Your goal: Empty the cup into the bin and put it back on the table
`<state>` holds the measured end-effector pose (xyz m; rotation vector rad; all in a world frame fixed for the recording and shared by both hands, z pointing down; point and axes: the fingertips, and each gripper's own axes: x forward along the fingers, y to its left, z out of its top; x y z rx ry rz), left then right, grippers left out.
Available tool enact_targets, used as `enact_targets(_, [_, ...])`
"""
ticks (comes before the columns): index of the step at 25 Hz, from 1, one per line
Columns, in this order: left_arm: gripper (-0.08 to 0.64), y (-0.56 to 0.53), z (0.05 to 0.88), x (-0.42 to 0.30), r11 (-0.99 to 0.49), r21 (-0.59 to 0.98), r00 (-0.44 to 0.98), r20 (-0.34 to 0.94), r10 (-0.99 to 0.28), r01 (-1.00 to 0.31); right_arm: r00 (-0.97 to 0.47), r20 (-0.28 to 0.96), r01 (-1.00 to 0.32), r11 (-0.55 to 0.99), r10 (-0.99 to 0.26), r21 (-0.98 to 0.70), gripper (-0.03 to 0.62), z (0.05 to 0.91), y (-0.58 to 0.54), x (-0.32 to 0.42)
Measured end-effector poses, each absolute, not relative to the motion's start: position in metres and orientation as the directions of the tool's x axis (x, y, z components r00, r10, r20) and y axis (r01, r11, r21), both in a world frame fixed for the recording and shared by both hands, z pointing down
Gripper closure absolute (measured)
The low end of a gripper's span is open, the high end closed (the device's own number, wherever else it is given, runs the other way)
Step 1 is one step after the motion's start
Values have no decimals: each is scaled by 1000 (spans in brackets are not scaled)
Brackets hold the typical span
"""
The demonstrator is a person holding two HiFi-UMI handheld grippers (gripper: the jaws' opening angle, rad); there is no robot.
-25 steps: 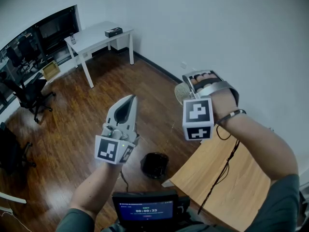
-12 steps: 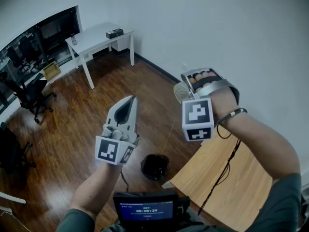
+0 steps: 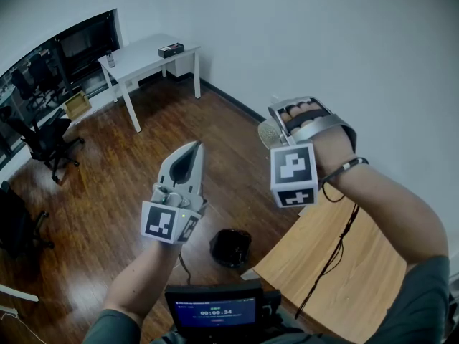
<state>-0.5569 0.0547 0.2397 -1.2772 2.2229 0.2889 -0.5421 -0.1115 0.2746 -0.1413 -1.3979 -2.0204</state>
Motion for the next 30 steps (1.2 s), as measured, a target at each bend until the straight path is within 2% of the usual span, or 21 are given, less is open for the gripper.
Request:
enact_targets(15, [560, 55, 239, -557, 529, -87, -400, -556, -729, -844, -792, 393, 553, -275, -467, 787, 193, 268, -112, -545])
enact_targets(30, [560, 53, 246, -556, 528, -71, -410, -547, -730, -846, -788, 403, 558, -261, -466, 788, 193, 273, -114, -546])
